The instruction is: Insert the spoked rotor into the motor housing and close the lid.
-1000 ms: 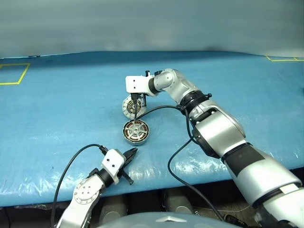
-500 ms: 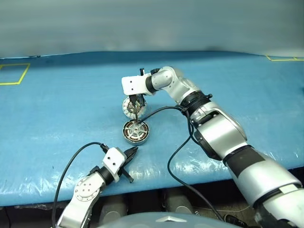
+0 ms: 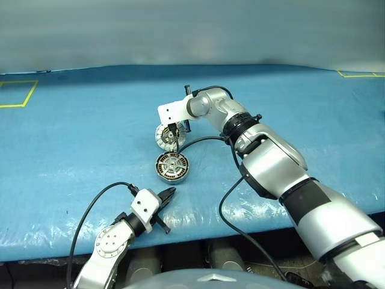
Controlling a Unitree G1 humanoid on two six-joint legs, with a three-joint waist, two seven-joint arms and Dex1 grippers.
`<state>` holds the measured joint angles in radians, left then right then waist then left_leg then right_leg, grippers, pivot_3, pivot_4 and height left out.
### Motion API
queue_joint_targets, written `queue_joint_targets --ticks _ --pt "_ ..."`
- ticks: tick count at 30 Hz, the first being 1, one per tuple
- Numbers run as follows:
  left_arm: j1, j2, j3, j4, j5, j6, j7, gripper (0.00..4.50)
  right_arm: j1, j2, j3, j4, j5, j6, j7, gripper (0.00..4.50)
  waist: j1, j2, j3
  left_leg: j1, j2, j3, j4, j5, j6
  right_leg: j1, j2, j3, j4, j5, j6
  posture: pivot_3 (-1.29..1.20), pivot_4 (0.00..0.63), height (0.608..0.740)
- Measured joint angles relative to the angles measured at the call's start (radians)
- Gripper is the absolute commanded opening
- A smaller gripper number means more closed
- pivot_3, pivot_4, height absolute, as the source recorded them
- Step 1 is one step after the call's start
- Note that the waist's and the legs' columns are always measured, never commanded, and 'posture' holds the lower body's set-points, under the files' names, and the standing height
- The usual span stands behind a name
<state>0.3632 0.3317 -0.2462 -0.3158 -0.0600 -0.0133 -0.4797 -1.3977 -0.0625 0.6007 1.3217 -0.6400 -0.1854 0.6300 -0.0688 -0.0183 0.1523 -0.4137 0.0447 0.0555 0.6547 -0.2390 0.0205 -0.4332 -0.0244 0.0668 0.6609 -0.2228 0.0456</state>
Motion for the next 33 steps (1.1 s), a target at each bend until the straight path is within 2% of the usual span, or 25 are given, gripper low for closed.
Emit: queue_joint_targets --ticks 26,33 --pt "-0.013 -0.013 -0.010 0.017 0.013 -0.015 -0.010 0.00 -0.027 -0.038 -0.023 -0.054 0.040 -0.117 0.378 0.01 0.001 0.000 0.000 0.001 0.000 0.000 0.000 0.000 0.000 0.001 0.000 -0.001 0.000 0.000 0.000 0.00 0.150 0.740" --pt "-0.039 -0.006 -0.009 0.030 0.008 -0.014 -0.039 0.00 0.019 -0.058 -0.100 -0.202 0.144 -0.128 0.427 0.01 0.002 0.000 0.000 0.001 0.000 0.000 0.000 0.000 0.000 0.001 0.001 -0.001 0.001 0.000 0.000 0.00 0.150 0.740"
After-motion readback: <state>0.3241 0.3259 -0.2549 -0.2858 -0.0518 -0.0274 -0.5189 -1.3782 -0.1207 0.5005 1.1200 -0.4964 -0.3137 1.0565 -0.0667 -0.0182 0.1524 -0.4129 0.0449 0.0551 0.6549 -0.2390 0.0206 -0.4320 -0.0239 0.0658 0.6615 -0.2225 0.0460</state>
